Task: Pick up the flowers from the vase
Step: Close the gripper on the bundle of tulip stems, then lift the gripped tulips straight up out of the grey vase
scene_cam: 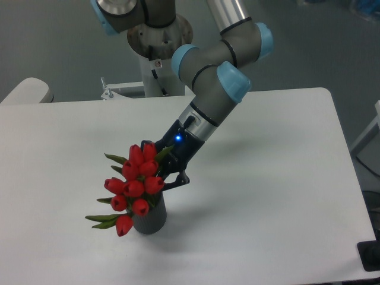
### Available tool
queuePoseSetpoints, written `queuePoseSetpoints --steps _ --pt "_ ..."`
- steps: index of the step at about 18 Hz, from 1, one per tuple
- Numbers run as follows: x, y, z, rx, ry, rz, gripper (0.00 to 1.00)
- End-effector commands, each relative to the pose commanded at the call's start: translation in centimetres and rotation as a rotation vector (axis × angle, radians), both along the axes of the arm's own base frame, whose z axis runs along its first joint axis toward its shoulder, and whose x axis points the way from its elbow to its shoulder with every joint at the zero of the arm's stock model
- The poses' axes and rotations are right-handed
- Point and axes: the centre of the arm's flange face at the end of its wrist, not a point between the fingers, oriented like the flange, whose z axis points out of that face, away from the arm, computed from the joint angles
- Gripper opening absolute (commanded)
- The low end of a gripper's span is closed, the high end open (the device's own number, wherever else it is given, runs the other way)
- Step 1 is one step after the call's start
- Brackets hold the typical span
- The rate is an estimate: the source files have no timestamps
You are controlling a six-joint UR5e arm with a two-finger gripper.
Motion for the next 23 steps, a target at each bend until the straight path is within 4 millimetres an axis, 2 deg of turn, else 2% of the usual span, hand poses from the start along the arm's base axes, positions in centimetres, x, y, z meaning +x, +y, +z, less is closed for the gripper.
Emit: queuePoseSetpoints --steps 7,12,18,23 --pt "0.8 -0.7 3.5 0.011 -0.015 0.048 0.29" --pt "0.3 -0.5 5.1 0.037 -0.038 0.065 0.29" --pt "-1.5 -0.6 8.9 0.071 -0.071 0.125 0.29" --pt "-1.7 -1.2 11.3 0.103 -0.076 0.143 0.29"
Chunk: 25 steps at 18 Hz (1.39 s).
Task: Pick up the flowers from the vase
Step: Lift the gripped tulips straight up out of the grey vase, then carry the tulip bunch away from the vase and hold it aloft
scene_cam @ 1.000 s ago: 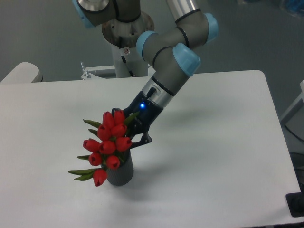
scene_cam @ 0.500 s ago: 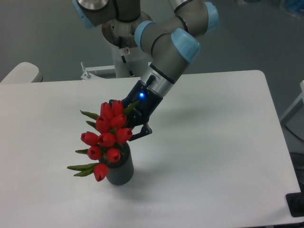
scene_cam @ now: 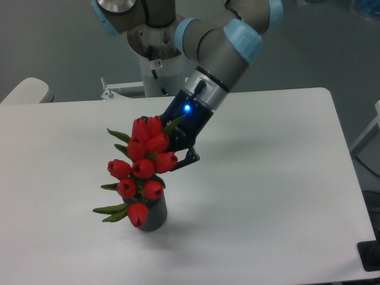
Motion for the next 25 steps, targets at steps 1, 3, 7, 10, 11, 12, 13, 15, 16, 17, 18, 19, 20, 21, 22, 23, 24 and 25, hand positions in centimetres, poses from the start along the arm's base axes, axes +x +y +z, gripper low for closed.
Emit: queuePoseSetpoints --steps 1,3,7,10,11,12,13,15,16,17,18,19,20,21,22,23,24,25 --pt "0.0 -0.2 0.6 0.003 -0.007 0.011 0.29" --pt "-0.2 -0.3 2.1 0.021 -0.023 0.02 0.29" --pt "-0.6 -0.3 4.4 0.039 -0.051 0.047 0.28" --pt "-0.6 -0.3 6.1 0.045 -0.071 0.069 0.28" --pt "-0.7 -0.5 6.5 0.047 -0.073 0.077 0.28" --pt "-0.8 -0.6 6.8 0.049 -0.074 0.082 0.27" --pt "-1.0 -0.7 6.8 0.049 -0.074 0.085 0.27" --pt "-1.6 -1.2 7.0 0.051 -0.072 0.099 0.27" --pt "-1.7 -1.2 7.2 0.053 -0.069 0.101 0.27" --pt "-2.1 -1.5 7.6 0.058 -0.062 0.108 0.27" --pt "-2.9 -2.1 7.8 0.061 -0.058 0.123 0.27" --pt "-3.5 -2.4 8.1 0.065 -0.05 0.133 0.27" --pt "-4.5 -2.6 7.7 0.061 -0.054 0.145 0.27" --pt "-5.6 -2.5 7.0 0.057 -0.059 0.153 0.27" --pt "-7.0 -2.4 6.6 0.054 -0.06 0.162 0.27" --pt "-8.4 -2.3 6.2 0.052 -0.062 0.173 0.27" --pt "-9.6 -2.1 5.9 0.05 -0.066 0.178 0.27" --pt "-10.9 -2.3 5.6 0.05 -0.066 0.19 0.27"
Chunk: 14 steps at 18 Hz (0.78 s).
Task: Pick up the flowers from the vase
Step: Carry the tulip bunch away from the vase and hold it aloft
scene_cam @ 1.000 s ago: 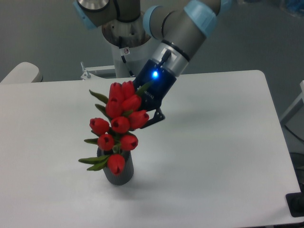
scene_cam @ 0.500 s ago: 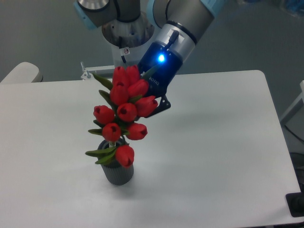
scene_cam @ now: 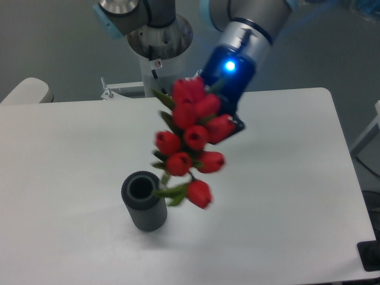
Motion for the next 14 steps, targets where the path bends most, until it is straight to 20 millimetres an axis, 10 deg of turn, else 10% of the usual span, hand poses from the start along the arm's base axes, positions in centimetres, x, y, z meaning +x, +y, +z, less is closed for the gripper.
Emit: queuePoseSetpoints --steps 14 --pt "-8.9 -2.2 -3.2 0.001 0.081 0.041 0.26"
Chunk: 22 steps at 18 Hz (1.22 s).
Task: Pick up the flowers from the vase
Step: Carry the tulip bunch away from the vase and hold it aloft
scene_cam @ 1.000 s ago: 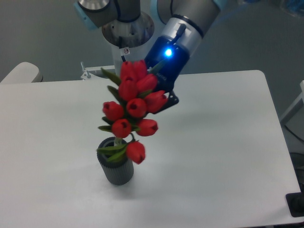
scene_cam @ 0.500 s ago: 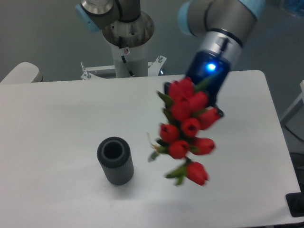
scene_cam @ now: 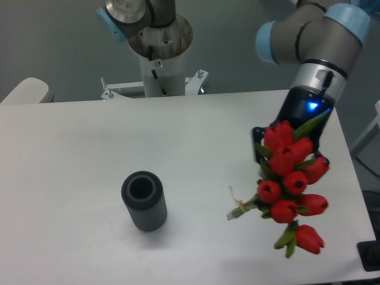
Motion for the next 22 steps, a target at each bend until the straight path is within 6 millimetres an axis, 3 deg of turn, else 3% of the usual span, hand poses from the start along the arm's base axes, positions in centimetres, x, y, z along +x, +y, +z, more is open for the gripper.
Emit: queuePoseSetpoints --steps 6,22 --pt "-0.5 -1.3 -0.5 -0.002 -0.005 0.017 0.26" --pt "0.5 -1.1 -2.1 -0.017 0.017 -0.011 0.26"
